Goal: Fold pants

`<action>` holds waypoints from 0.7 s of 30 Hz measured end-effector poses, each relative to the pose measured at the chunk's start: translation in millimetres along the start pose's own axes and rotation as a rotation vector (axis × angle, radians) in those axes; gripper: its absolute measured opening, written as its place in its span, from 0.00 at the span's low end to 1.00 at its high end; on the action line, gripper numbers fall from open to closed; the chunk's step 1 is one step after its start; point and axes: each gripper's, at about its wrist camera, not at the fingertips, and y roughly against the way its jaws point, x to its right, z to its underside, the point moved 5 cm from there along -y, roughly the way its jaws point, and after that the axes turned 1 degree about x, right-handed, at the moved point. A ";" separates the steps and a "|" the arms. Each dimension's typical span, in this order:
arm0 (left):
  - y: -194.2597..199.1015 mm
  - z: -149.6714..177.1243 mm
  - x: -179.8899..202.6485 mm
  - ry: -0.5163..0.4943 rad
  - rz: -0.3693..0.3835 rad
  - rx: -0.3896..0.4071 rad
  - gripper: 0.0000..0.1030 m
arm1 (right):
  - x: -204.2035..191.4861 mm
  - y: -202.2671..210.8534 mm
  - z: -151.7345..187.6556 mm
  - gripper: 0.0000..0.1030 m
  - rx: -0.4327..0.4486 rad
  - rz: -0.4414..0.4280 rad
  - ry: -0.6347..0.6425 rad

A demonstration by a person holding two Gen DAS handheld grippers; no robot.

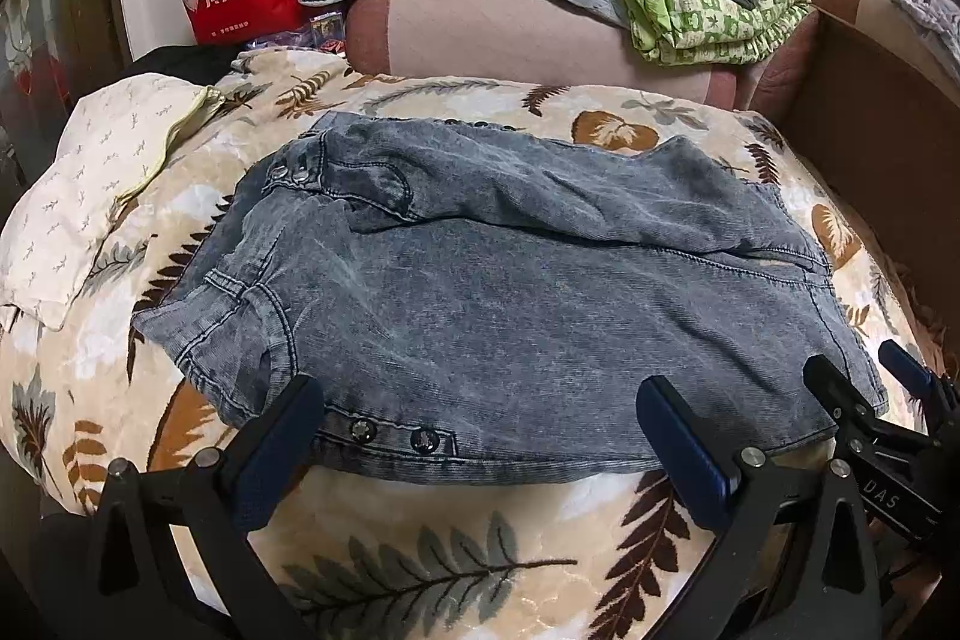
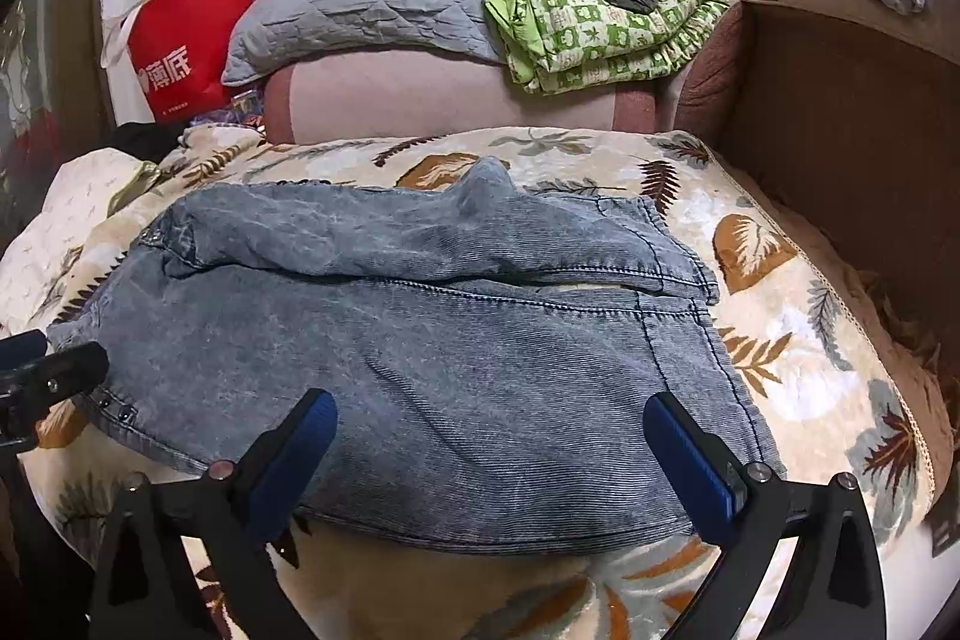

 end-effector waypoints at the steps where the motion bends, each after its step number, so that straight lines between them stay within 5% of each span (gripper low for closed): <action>1: -0.2 0.5 -0.4 0.002 -0.001 0.001 1.00 | -0.8 0.0 0.2 1.00 0.000 0.001 0.003; 21: -1.8 3.4 3.7 -0.006 0.000 -0.011 1.00 | 0.4 -0.2 0.5 1.00 0.001 -0.001 0.001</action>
